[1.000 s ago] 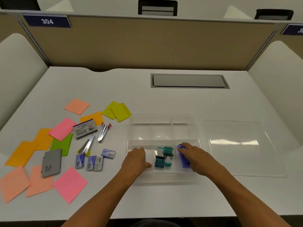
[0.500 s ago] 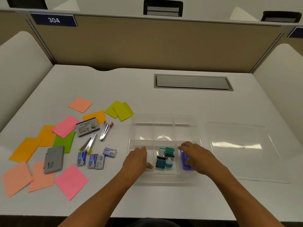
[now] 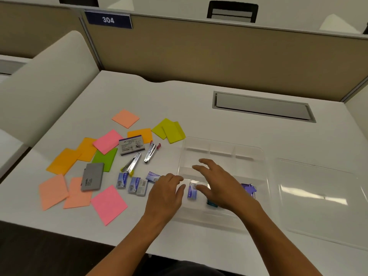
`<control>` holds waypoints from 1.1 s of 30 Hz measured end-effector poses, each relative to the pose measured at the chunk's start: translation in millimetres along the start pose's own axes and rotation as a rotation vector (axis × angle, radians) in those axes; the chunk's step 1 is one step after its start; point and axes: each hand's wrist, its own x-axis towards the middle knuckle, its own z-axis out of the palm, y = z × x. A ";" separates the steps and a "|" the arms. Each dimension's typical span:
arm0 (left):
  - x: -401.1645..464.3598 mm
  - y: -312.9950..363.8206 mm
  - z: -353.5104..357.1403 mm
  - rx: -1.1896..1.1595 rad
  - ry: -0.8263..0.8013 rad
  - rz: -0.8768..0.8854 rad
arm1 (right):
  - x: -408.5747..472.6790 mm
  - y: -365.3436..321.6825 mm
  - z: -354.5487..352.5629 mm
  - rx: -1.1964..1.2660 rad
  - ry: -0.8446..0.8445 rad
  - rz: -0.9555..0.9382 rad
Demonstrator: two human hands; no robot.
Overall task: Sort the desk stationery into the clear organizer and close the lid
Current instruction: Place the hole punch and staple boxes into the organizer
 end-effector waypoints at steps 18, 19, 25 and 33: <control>-16.1 -130.1 -37.9 0.066 -0.165 -0.200 | 88.8 -102.8 103.8 0.065 -0.076 -0.058; -15.9 -133.2 -38.3 0.071 -0.172 -0.174 | 91.6 -105.1 108.1 0.050 -0.081 -0.047; -8.1 -147.6 -37.5 0.209 -0.166 -0.066 | 103.1 -113.9 124.9 -0.214 -0.206 -0.033; -2.9 -152.5 -40.6 0.316 -0.125 -0.028 | 103.5 -113.0 128.2 -0.240 -0.157 -0.058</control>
